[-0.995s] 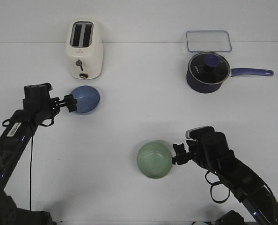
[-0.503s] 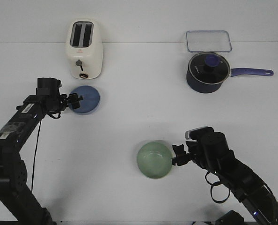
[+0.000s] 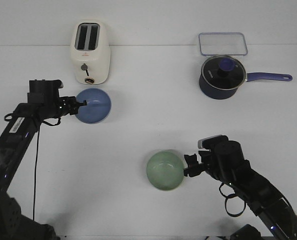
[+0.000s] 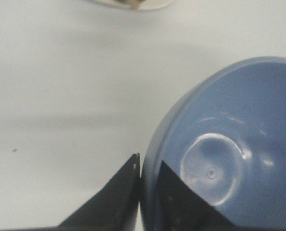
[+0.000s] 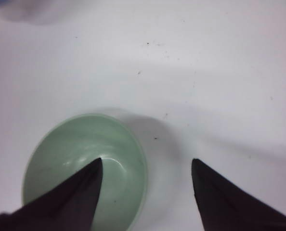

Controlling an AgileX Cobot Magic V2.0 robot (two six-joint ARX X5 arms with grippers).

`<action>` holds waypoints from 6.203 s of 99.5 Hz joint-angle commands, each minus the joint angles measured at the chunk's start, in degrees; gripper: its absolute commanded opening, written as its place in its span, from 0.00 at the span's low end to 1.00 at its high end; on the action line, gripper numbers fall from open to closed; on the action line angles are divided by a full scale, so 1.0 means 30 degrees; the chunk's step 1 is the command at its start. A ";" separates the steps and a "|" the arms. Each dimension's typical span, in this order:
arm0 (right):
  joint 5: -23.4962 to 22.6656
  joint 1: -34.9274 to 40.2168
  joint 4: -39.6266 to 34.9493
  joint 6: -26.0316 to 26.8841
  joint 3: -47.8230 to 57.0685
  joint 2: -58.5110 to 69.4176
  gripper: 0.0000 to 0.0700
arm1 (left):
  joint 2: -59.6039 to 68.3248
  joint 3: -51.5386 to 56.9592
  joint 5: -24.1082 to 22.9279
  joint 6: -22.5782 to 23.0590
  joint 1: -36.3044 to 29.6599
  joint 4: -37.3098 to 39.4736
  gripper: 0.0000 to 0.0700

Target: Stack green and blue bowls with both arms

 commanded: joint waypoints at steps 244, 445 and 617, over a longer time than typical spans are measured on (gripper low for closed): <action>0.8196 -0.1581 0.7366 -0.5005 -0.7613 -1.3886 0.00 | -2.1026 -1.5744 -0.6710 0.3220 -0.2798 0.9071 0.02; 0.9005 -0.1574 0.9063 -0.5064 -0.7730 -1.3872 0.00 | -3.0563 -2.5930 -0.5268 0.2761 0.0117 1.1803 0.02; 0.0488 -0.8408 1.2218 -1.1373 -1.5482 -1.7486 0.00 | -3.0563 -2.5930 -0.5268 0.2769 0.0117 1.1795 0.02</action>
